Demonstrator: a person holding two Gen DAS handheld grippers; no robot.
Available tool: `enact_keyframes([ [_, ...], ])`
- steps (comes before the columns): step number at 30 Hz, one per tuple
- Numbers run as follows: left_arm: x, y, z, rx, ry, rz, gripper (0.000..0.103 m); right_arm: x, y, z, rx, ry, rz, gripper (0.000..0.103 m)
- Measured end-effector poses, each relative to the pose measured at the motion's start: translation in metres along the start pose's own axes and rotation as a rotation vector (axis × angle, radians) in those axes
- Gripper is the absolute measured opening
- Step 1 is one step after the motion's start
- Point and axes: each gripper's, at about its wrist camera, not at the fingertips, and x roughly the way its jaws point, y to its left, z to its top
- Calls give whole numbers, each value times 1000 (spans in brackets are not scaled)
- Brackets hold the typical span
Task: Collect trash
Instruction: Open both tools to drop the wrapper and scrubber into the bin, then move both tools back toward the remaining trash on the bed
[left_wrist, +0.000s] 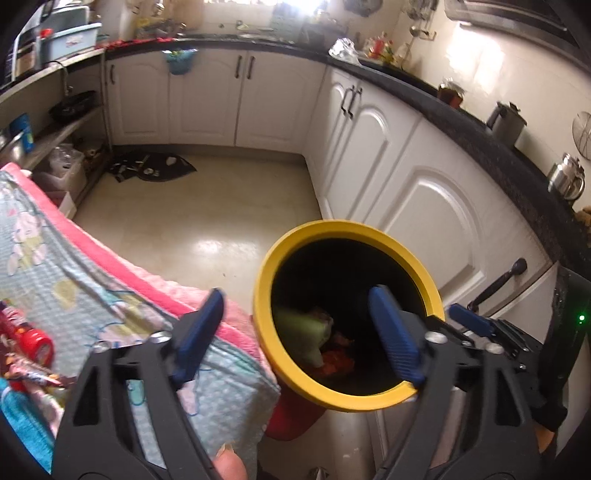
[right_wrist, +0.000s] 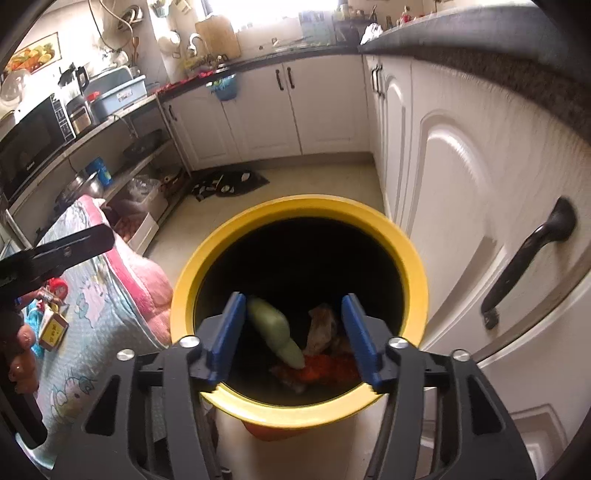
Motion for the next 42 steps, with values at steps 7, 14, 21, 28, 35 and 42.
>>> enact_keyframes([
  [7, -42, 15, -1, -36, -80, 41, 93, -33, 8, 7, 16, -91, -3, 78],
  [14, -80, 28, -4, -66, -150, 61, 93, -58, 24, 15, -7, -143, 22, 81],
  [21, -111, 38, -9, -86, -201, 79, 93, -77, 43, 19, -40, -183, 47, 82],
  [28, -133, 46, -17, -108, -231, 93, 93, -88, 60, 20, -72, -202, 78, 83],
  [35, -154, 58, -23, -126, -259, 112, 93, -97, 82, 18, -105, -217, 111, 84],
  [42, -178, 76, -28, -148, -288, 146, 93, -104, 106, 15, -147, -221, 155, 85],
])
